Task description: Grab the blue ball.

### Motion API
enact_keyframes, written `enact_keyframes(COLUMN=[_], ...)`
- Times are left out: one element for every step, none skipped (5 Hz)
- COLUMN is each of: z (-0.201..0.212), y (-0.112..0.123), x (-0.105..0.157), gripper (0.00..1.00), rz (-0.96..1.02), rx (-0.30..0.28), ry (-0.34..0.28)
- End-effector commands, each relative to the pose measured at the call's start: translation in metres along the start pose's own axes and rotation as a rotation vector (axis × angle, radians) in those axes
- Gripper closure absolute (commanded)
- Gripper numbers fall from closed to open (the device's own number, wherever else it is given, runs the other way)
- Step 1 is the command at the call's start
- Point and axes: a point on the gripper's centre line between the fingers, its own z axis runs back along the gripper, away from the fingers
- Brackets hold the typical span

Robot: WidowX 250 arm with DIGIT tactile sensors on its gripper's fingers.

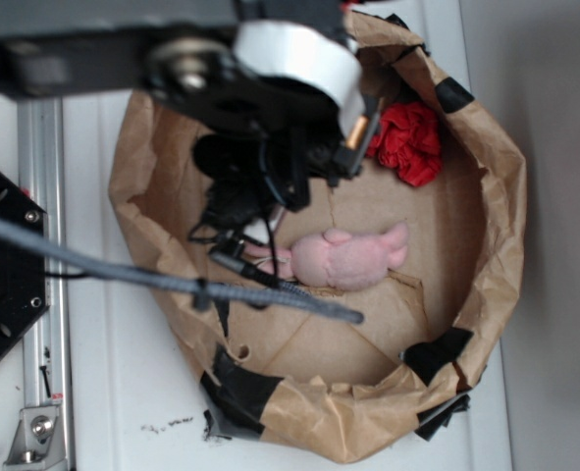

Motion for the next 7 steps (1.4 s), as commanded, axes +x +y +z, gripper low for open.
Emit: enact_keyframes(z=[-0.053,-0.070,-0.076,-0.085,-0.098,-0.118,-0.125], y=[-0.002,0.004,0.015,0.029,0.032,0.037,0.041], x=[0.010,-0.019,-0.038,-0.044,-0.059,-0.069,-0.077], gripper=[0.00,0.00,0.00,0.00,0.00,0.00,1.00], rz=[-0.425,-0.582,-0.576,-0.567,-0.572,-0.609,-0.575], rx=[-0.060,-0.090,-0.123,-0.131,-0.144,-0.102,-0.096], ry=[0.079,0.244,0.320,0.371,0.436,0.502,0.511])
